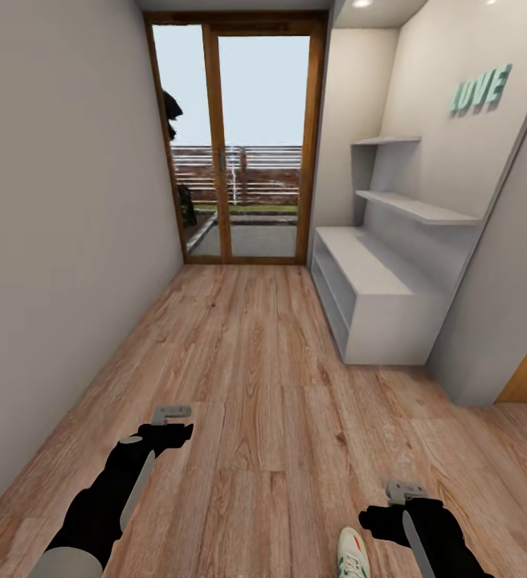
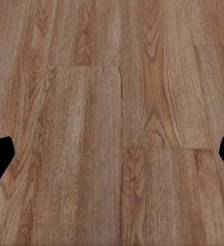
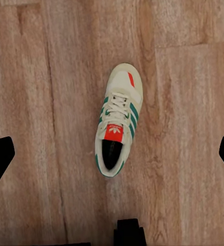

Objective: Pick up the two gym shoes and the two sandals from the corridor floor and place them onto the hallstand (shoe rack) in the corridor, making sure they are on the rack and not on the floor. Arrange them so the two gym shoes are next to each other and the two sandals are next to each other.

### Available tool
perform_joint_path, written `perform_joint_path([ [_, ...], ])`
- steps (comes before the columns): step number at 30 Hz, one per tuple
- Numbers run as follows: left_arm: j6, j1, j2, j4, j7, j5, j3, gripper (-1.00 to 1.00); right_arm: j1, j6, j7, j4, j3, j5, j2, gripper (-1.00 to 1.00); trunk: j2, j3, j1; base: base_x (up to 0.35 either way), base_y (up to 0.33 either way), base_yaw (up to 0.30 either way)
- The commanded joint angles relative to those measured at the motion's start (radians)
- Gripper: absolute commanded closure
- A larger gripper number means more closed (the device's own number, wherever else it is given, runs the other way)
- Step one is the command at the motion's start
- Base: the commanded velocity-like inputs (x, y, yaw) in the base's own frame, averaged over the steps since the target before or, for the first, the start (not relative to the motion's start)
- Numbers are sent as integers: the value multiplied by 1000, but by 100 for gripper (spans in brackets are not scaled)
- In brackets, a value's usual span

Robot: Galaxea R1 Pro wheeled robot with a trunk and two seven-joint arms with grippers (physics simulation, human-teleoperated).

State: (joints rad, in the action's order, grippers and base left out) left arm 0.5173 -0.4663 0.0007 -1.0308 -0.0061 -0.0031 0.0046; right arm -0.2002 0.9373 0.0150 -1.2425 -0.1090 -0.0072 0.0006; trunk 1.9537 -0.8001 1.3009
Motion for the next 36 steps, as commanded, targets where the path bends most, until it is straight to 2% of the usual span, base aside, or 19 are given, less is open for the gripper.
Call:
perform_joint_path([
  [1,0,0,0,0,0,0,0,-100,0,0,0,0,-5,0,0,-100,7,-4,4,0,0,0],
  [8,0,0,0,0,0,0,0,-100,0,0,0,0,-20,0,1,-100,56,-28,31,0,0,0],
  [36,0,0,-1,0,0,0,0,-100,0,0,0,0,-23,0,1,-100,252,-124,138,0,0,0],
])
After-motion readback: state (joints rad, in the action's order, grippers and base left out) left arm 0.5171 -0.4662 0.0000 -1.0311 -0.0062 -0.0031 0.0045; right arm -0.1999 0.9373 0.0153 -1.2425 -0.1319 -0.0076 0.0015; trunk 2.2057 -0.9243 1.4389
